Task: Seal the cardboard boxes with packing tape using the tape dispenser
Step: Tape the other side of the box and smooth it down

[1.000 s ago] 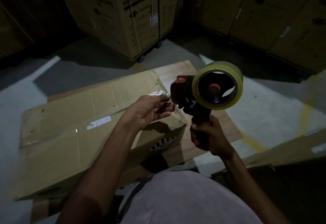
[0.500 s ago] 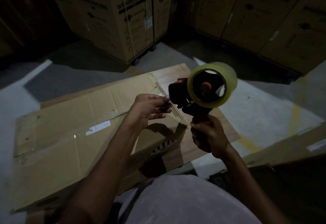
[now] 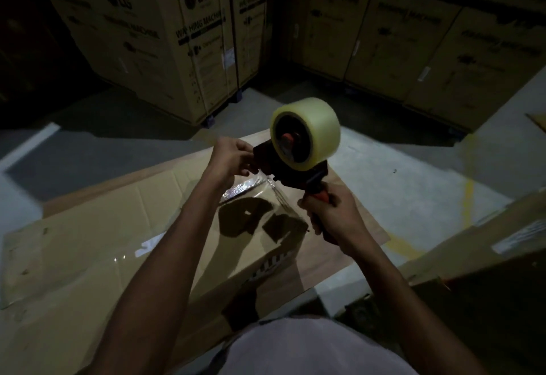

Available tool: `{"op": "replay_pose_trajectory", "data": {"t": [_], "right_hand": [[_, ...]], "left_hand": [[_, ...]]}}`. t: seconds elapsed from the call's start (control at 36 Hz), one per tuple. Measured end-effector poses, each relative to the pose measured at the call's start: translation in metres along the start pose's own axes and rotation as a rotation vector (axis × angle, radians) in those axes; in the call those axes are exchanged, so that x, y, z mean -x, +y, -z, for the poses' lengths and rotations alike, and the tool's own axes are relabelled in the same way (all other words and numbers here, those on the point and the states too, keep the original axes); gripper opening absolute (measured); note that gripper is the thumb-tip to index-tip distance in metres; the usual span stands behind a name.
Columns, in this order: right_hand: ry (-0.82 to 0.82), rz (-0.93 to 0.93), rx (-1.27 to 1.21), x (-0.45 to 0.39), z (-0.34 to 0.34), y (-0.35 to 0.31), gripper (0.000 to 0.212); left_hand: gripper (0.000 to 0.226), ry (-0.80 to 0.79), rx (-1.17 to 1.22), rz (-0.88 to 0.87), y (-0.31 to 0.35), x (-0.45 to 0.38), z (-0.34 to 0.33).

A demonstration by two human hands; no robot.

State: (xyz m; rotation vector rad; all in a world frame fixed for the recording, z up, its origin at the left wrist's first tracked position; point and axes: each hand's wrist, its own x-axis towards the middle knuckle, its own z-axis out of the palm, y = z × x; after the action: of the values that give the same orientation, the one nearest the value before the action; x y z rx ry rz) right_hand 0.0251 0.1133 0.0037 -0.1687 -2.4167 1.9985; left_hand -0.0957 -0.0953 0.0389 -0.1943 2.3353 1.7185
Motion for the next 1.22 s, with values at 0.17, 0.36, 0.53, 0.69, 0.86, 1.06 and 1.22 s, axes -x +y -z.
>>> {"op": "replay_pose_trajectory", "data": {"t": [0.17,0.36,0.53,0.69,0.86,1.06,1.22], "right_hand": [[0.055,-0.113,0.012,-0.01,-0.011,-0.022,0.008],[0.078,-0.131,0.033,-0.01,-0.012,-0.025,0.018],[0.079,-0.153,0.044,-0.012,-0.018,-0.016,0.011],[0.087,-0.228,0.023,-0.022,-0.028,-0.01,0.016],[0.083,-0.287,-0.015,-0.026,-0.036,-0.003,0.026],[0.135,-0.321,0.049,-0.034,-0.051,0.003,0.019],[0.166,-0.305,0.143,-0.039,-0.058,0.007,0.021]], "left_hand": [[0.013,-0.027,-0.064,-0.071,0.014,-0.021,0.006],[0.012,0.081,-0.231,-0.151,0.017,-0.048,0.014],[0.021,0.122,-0.383,-0.156,0.017,-0.071,0.026],[0.024,0.215,-0.543,-0.196,0.01,-0.078,0.02],[0.024,0.188,-0.515,-0.188,-0.002,-0.083,0.019],[0.022,0.143,-0.516,-0.219,-0.005,-0.089,0.018],[0.021,0.129,-0.505,-0.203,-0.017,-0.098,0.02]]}}
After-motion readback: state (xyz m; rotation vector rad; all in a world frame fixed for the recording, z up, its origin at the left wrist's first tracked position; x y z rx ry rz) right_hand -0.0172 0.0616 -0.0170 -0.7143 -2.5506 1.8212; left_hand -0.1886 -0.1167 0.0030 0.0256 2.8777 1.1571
